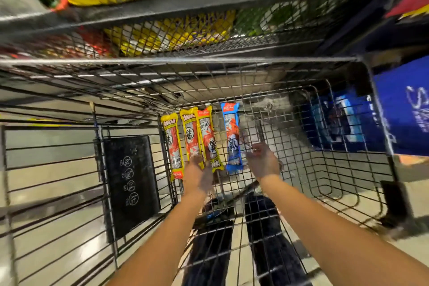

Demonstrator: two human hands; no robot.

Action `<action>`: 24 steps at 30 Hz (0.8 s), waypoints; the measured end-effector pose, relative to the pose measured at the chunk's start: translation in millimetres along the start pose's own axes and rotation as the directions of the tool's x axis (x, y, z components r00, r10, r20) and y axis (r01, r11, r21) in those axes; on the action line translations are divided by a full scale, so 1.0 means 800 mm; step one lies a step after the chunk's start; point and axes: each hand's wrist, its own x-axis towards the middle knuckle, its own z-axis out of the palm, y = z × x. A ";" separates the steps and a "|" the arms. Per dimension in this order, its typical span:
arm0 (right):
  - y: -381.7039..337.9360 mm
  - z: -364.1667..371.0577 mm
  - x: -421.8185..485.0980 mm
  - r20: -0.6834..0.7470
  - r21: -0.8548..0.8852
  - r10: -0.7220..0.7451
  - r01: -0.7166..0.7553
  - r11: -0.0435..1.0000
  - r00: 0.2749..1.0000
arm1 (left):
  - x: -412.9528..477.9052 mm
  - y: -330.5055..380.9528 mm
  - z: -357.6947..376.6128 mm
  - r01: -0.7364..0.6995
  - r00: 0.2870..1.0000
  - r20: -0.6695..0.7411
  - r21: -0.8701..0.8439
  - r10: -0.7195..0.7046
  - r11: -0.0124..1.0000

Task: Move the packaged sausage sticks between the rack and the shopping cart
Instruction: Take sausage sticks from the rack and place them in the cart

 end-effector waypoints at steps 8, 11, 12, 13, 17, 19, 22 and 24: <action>0.002 -0.105 -0.086 0.080 0.139 0.050 -0.061 0.988 0.996 | -0.140 0.077 -0.059 -0.063 0.980 0.199 0.260 0.010 0.964; 0.007 -0.150 -0.153 0.063 0.208 -0.031 0.017 0.978 0.998 | -0.191 0.095 -0.074 -0.083 0.963 0.268 0.278 0.006 0.957; 0.015 -0.163 -0.175 0.052 0.219 -0.056 0.043 0.975 0.997 | -0.209 0.100 -0.079 -0.080 0.955 0.297 0.288 -0.009 0.954; 0.025 -0.177 -0.200 0.046 0.236 -0.068 0.055 0.970 0.997 | -0.226 0.103 -0.082 -0.066 0.946 0.324 0.273 -0.027 0.960; 0.082 -0.223 -0.273 -0.046 0.343 -0.064 0.076 0.936 0.997 | -0.301 0.131 -0.080 -0.034 0.923 0.381 0.214 -0.052 0.976; 0.118 -0.243 -0.301 -0.083 0.406 -0.013 0.046 0.913 0.996 | -0.332 0.142 -0.071 -0.114 0.908 0.419 0.253 -0.002 0.961; 0.177 -0.270 -0.342 -0.090 0.462 0.030 0.015 0.887 0.996 | -0.377 0.153 -0.051 -0.255 0.872 0.486 0.361 0.053 0.897; 0.222 -0.283 -0.367 -0.088 0.484 0.052 -0.002 0.875 0.995 | -0.401 0.156 -0.030 -0.345 0.864 0.496 0.457 0.086 0.820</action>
